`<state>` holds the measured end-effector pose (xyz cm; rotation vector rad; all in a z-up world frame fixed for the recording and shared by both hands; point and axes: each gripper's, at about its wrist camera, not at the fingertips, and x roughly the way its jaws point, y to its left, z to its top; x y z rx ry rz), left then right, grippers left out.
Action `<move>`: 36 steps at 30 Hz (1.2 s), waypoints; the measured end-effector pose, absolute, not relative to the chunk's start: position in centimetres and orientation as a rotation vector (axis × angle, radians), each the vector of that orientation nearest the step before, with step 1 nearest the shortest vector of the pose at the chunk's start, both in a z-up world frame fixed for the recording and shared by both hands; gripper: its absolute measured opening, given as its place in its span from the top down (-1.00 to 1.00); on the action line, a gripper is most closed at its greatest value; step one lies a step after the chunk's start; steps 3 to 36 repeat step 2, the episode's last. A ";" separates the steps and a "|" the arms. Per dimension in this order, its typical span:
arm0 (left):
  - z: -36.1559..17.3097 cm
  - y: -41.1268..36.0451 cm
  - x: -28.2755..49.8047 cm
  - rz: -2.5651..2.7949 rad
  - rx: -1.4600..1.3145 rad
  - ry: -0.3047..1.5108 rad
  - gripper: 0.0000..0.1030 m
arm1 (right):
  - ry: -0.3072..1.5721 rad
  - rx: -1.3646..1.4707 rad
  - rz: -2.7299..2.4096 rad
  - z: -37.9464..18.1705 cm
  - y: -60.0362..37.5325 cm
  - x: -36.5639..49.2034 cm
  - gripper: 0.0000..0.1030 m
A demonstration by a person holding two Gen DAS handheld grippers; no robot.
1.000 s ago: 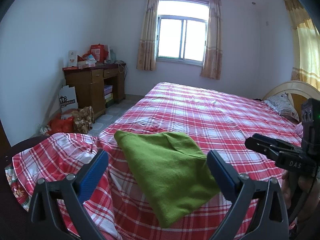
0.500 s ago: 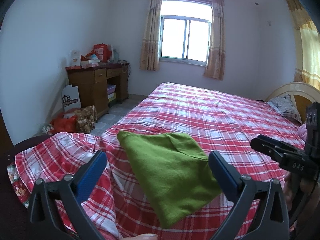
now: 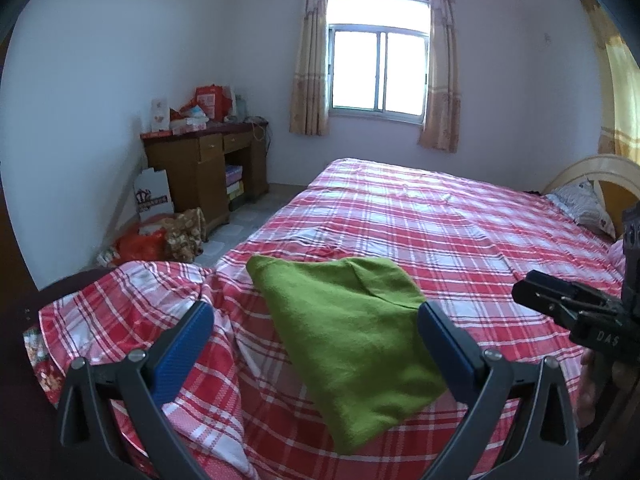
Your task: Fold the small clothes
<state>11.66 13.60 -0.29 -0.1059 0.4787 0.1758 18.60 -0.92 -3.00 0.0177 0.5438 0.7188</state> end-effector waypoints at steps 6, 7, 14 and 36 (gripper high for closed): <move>-0.3 13.5 11.8 0.168 -0.102 0.480 -1.00 | 0.550 0.017 0.717 -3.2 -1.0 18.6 -0.26; -0.3 13.5 11.8 0.168 -0.102 0.480 -1.00 | 0.550 0.017 0.717 -3.2 -1.0 18.6 -0.26; -0.3 13.5 11.8 0.168 -0.102 0.480 -1.00 | 0.550 0.017 0.717 -3.2 -1.0 18.6 -0.26; -0.3 13.5 11.8 0.168 -0.102 0.480 -1.00 | 0.550 0.017 0.717 -3.2 -1.0 18.6 -0.26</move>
